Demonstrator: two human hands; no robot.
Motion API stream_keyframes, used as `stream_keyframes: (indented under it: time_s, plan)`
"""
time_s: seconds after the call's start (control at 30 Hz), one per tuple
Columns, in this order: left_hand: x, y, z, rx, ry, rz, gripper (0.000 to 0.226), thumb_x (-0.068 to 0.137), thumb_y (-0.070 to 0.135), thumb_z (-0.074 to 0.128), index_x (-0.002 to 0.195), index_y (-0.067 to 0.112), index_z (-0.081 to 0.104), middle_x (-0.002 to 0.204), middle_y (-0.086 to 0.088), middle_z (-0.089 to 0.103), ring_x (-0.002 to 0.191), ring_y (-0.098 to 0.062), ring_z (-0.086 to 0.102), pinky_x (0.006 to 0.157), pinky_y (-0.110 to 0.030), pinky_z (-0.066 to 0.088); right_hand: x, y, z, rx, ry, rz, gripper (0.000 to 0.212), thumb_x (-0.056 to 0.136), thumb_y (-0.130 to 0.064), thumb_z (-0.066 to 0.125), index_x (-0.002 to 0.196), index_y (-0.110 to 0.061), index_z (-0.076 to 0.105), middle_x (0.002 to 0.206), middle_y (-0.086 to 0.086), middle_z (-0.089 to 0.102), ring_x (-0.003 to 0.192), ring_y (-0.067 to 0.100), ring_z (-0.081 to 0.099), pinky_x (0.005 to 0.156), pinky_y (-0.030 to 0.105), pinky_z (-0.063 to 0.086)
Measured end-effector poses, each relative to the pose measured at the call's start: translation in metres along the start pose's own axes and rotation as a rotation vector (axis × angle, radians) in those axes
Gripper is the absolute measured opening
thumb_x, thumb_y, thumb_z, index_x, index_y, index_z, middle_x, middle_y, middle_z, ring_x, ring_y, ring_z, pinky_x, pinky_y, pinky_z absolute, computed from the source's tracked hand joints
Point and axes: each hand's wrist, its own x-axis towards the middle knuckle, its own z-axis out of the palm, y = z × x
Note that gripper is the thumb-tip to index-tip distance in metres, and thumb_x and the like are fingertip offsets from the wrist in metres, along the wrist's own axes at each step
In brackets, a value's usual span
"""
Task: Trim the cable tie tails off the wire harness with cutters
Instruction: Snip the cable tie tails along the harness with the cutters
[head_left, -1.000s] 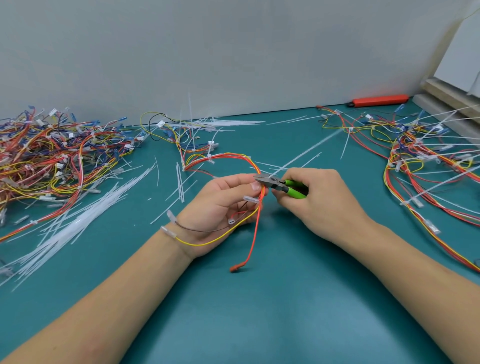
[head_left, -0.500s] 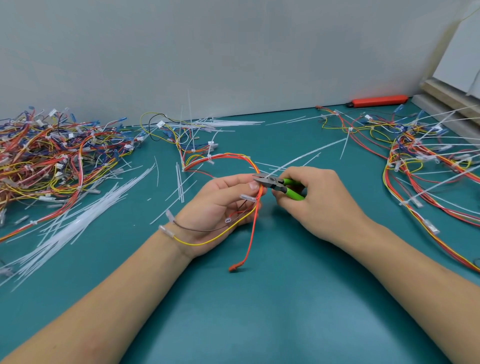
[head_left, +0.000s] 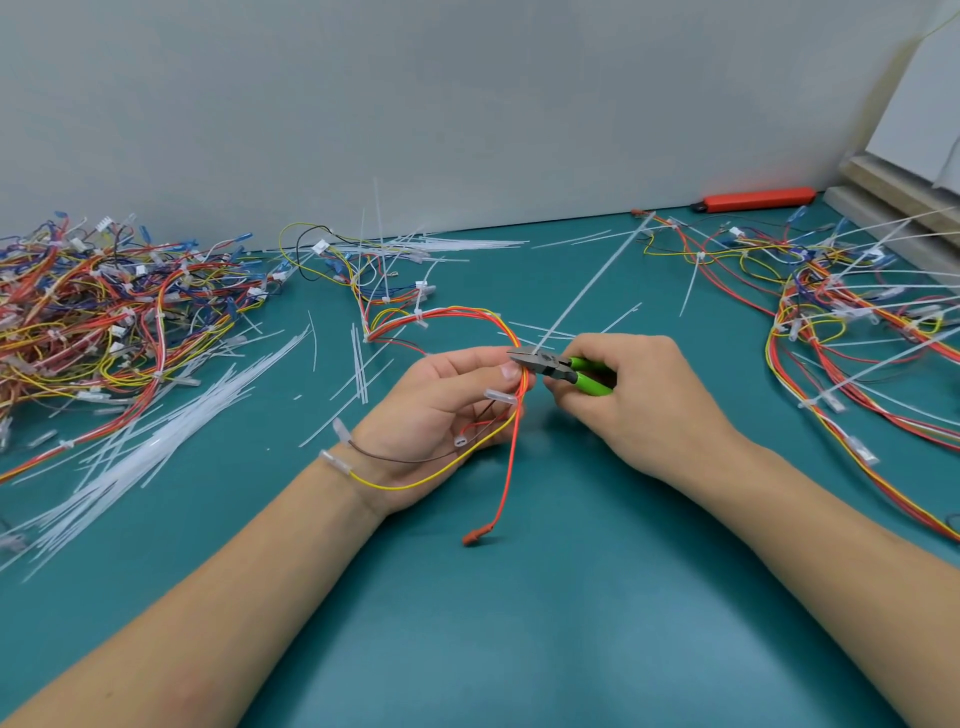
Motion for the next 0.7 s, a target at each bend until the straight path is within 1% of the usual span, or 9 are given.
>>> stream_keyframes:
  time_s: [0.2,0.37,0.57,0.63,0.7]
  plan:
    - [-0.0014,0.0012,0.0015,-0.004,0.004,0.0,0.013,0.086,0.015,0.07,0.096,0.013,0.077,0.088,-0.005,0.066,0.066,-0.015,0.055,0.067,-0.028,0.047,-0.0004,0.0002,-0.0003,-0.007,-0.005,0.007,0.015,0.088,-0.035,0.07,0.079,-0.025,0.063,0.065,-0.002,0.058,0.064,0.022,0.056,0.061,0.044,0.053]
    - [-0.0013,0.0014,0.0022,-0.011,0.012,-0.003,0.013,0.085,0.015,0.068,0.095,0.014,0.077,0.088,-0.004,0.069,0.064,-0.014,0.057,0.065,-0.027,0.049,-0.0005,-0.0011,-0.0006,-0.007,-0.011,0.009,0.018,0.089,-0.035,0.07,0.079,-0.023,0.062,0.063,0.0,0.056,0.064,0.023,0.053,0.06,0.043,0.052]
    - [-0.0015,0.0018,0.0027,-0.011,0.013,-0.001,0.014,0.086,0.016,0.068,0.097,0.014,0.077,0.088,-0.004,0.068,0.066,-0.015,0.054,0.067,-0.028,0.044,0.0003,-0.0031,-0.0039,-0.047,-0.024,0.014,0.031,0.092,-0.037,0.07,0.073,-0.016,0.057,0.058,0.003,0.049,0.061,0.024,0.046,0.057,0.042,0.047]
    - [-0.0014,0.0015,0.0028,-0.016,0.023,-0.004,0.014,0.085,0.016,0.069,0.097,0.014,0.077,0.088,-0.004,0.069,0.066,-0.015,0.055,0.067,-0.028,0.045,-0.0004,-0.0042,-0.0041,-0.052,-0.025,0.03,0.033,0.092,-0.038,0.07,0.072,-0.016,0.056,0.057,0.001,0.047,0.059,0.024,0.044,0.056,0.041,0.046]
    - [-0.0014,0.0014,0.0028,-0.025,0.037,-0.008,0.019,0.085,0.016,0.07,0.102,0.011,0.074,0.088,-0.004,0.07,0.066,-0.016,0.057,0.065,-0.027,0.049,-0.0005,-0.0054,-0.0049,-0.028,-0.015,0.06,0.033,0.092,-0.04,0.07,0.07,-0.021,0.055,0.055,-0.002,0.044,0.055,0.019,0.039,0.052,0.037,0.039]
